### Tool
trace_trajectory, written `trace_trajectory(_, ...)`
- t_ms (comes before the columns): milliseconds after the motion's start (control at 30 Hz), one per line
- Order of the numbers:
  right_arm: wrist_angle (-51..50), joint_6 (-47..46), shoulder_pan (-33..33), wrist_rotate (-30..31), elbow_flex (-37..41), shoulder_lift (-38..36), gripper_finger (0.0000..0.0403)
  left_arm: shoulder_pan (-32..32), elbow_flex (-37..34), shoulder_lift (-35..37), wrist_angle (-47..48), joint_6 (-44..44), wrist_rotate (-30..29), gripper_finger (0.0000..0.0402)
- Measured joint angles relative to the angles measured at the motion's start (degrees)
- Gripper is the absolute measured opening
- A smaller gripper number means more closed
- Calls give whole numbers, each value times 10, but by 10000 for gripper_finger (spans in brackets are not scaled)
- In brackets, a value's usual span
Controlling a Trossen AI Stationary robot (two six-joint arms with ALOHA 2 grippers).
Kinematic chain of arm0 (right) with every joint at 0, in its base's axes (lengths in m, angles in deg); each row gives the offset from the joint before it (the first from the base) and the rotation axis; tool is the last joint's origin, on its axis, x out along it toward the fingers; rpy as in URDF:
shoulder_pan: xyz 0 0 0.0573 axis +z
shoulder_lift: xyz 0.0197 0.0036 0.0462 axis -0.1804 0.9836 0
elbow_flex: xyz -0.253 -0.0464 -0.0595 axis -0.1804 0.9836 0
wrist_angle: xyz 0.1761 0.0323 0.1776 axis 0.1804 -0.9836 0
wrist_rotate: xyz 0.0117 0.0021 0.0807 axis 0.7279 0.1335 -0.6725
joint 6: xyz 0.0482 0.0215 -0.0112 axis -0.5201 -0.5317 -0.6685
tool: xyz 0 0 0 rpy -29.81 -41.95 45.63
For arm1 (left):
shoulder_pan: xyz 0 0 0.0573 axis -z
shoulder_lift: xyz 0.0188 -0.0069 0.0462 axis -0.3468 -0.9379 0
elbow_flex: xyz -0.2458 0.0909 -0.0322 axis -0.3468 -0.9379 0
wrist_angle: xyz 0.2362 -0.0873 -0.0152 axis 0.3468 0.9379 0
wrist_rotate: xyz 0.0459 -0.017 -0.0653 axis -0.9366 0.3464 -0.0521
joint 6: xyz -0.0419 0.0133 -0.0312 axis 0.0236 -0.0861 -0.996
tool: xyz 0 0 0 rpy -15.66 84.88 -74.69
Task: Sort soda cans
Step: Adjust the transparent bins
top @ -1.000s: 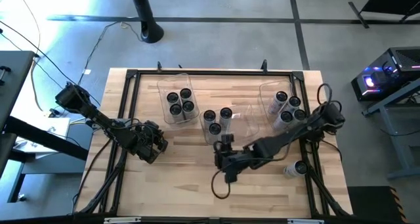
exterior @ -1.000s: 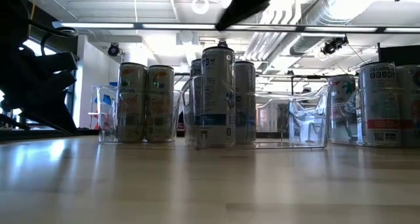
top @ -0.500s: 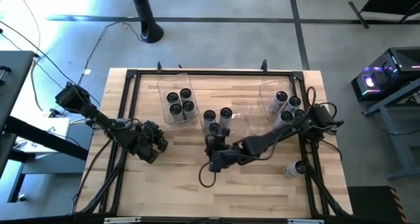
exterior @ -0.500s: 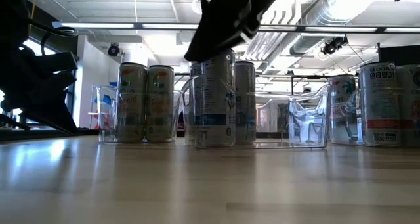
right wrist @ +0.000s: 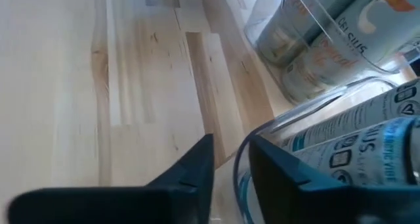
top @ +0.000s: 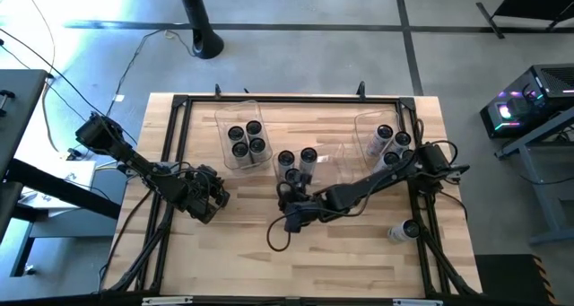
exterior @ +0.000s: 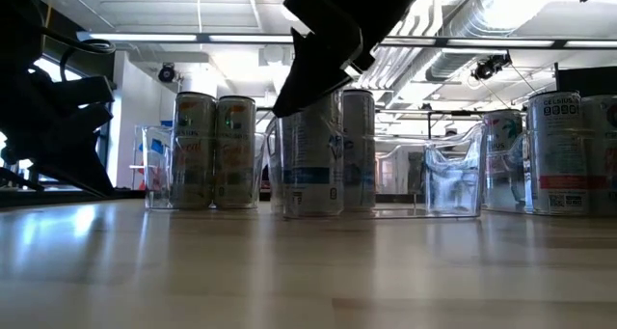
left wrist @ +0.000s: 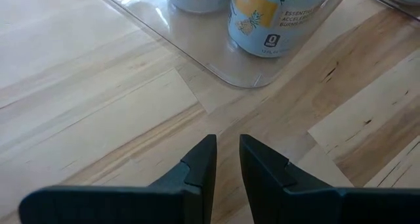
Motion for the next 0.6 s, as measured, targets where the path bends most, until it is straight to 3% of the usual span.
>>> trace_trajectory(267, 0, 13, -4, -31, -2, -1, 7, 0, 0, 0, 0, 0, 0, 62)
trace_trajectory(600, -77, 42, 24, -62, -2, -20, 4, 0, 0, 0, 0, 0, 1, 62)
